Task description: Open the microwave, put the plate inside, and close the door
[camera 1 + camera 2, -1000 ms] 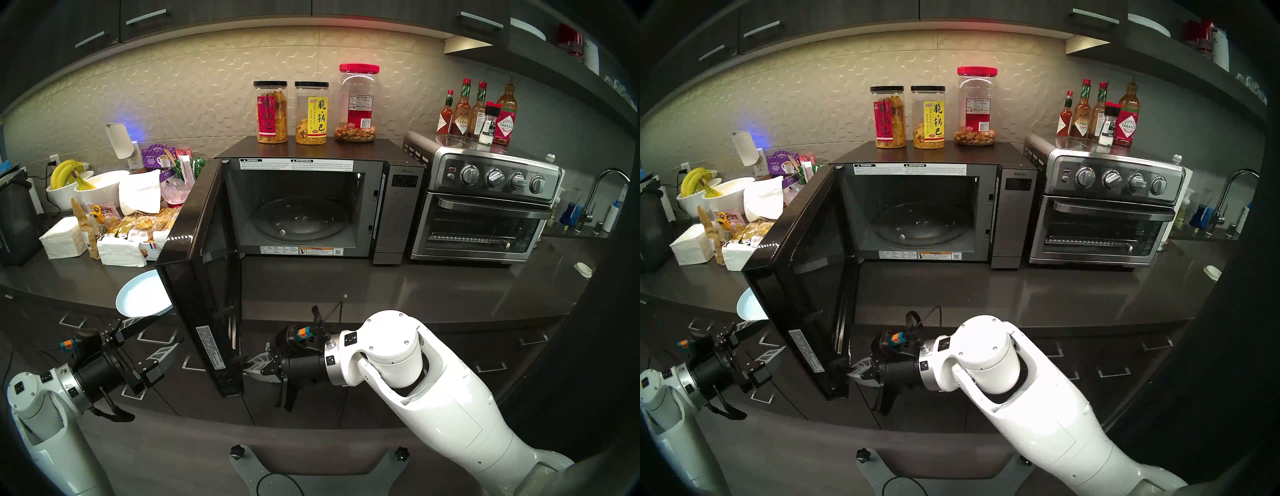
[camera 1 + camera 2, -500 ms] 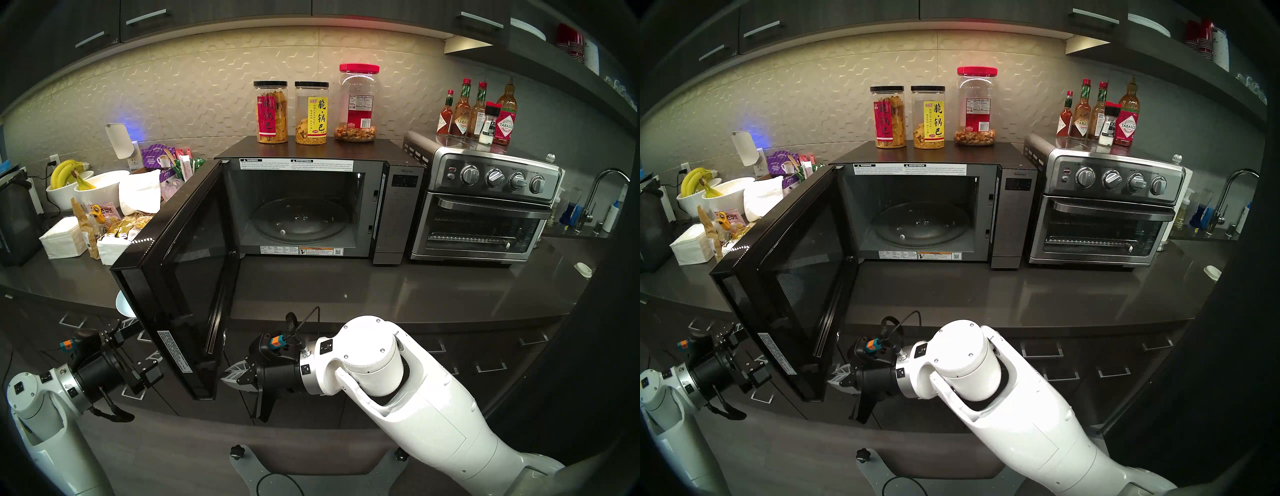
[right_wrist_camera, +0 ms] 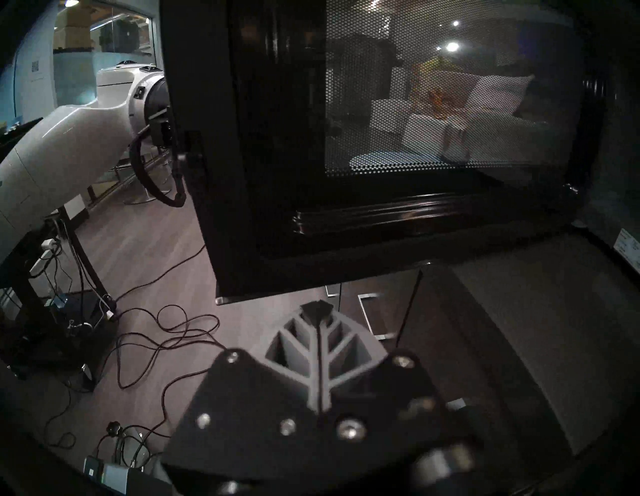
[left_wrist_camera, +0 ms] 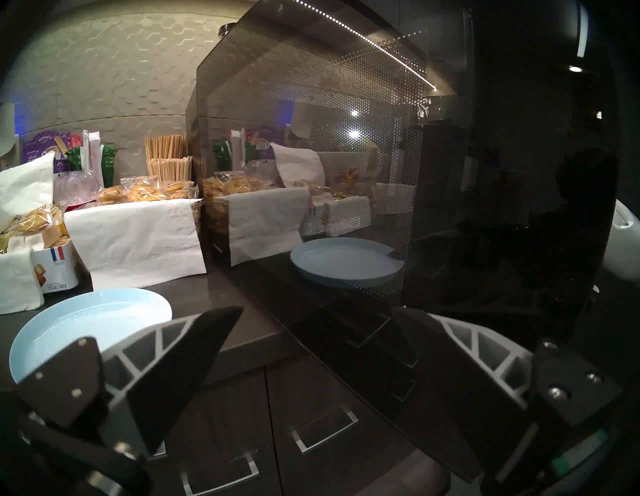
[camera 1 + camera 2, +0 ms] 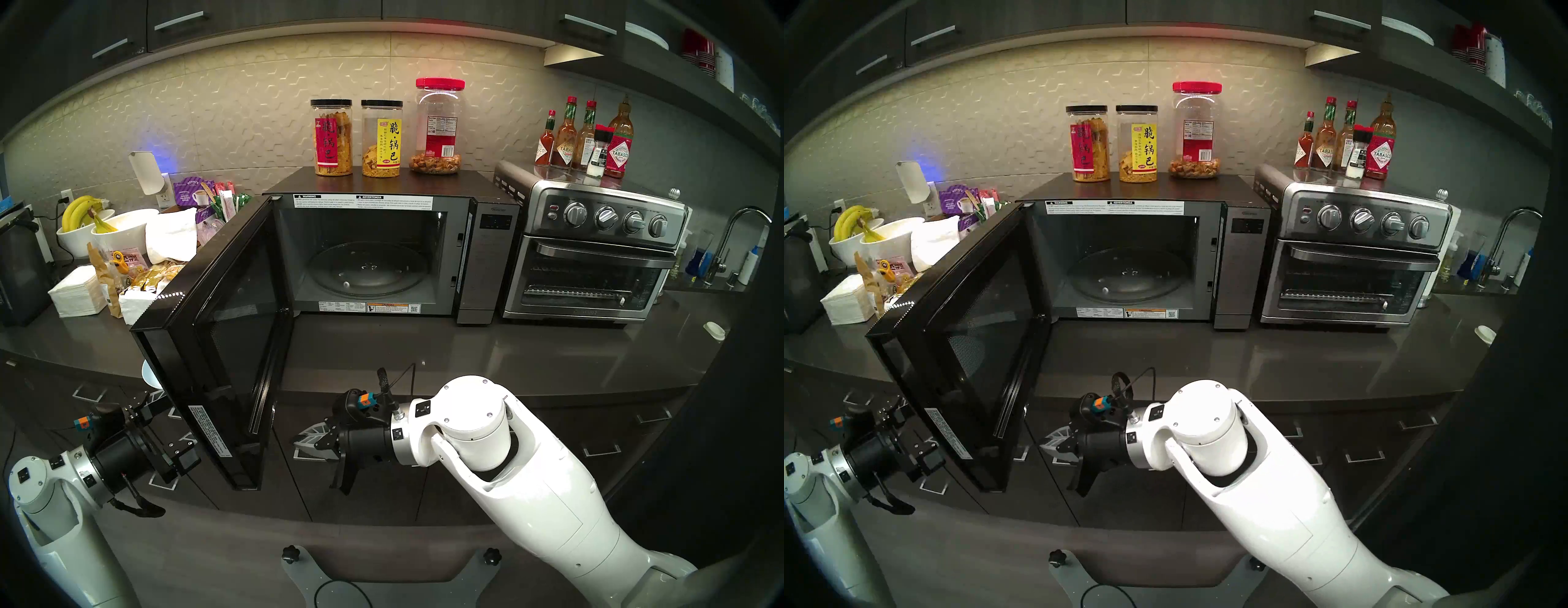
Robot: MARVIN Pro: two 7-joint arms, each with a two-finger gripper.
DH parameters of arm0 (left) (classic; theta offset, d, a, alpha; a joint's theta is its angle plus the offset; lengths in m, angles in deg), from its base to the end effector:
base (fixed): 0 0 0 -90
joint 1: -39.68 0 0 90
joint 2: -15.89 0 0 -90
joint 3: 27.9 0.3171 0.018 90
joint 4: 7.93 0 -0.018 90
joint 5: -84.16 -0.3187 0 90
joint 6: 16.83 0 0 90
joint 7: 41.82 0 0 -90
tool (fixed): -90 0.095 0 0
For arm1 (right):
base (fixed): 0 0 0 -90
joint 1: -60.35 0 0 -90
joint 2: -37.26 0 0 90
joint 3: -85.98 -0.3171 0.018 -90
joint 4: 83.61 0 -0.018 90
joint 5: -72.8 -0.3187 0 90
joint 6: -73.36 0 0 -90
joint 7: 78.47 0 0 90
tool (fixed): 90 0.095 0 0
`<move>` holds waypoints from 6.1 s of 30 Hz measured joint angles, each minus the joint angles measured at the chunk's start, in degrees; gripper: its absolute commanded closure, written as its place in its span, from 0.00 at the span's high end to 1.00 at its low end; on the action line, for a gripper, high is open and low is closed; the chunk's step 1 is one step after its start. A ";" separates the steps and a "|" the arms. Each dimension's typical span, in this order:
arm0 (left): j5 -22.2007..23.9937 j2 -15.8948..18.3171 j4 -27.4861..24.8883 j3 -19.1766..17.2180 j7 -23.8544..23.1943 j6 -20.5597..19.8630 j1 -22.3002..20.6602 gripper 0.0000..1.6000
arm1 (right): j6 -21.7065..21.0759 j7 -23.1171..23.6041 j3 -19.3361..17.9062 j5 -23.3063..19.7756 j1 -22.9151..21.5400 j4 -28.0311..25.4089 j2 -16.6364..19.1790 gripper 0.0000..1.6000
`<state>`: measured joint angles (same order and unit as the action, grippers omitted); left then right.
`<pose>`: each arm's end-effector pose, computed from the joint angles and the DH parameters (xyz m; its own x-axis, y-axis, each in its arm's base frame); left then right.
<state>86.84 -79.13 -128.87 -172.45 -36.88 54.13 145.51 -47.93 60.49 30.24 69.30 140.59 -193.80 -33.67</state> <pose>0.1961 0.1796 -0.2423 0.1196 -0.0558 0.9912 -0.5245 -0.8513 0.0154 0.3236 0.1854 -0.2583 0.0329 0.3821 0.9235 0.9880 -0.1517 0.0276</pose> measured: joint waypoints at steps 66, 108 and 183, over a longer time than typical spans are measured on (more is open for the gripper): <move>-0.01 0.00 0.00 0.03 0.00 0.00 0.00 1.00 | 8.40 19.17 -26.63 -14.13 -3.86 16.52 11.11 0.79; -0.01 0.00 0.00 0.03 0.00 0.00 0.00 1.00 | 10.11 29.13 -32.39 -16.88 -6.83 23.85 13.92 1.00; 2.51 -2.29 -1.45 -3.83 0.00 -0.21 1.09 1.00 | 8.85 29.13 -33.49 -15.94 -6.88 24.10 12.41 1.00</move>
<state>89.35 -81.42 -130.32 -176.28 -36.88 53.92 146.60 -39.09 89.62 -3.25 53.36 133.71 -169.70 -21.26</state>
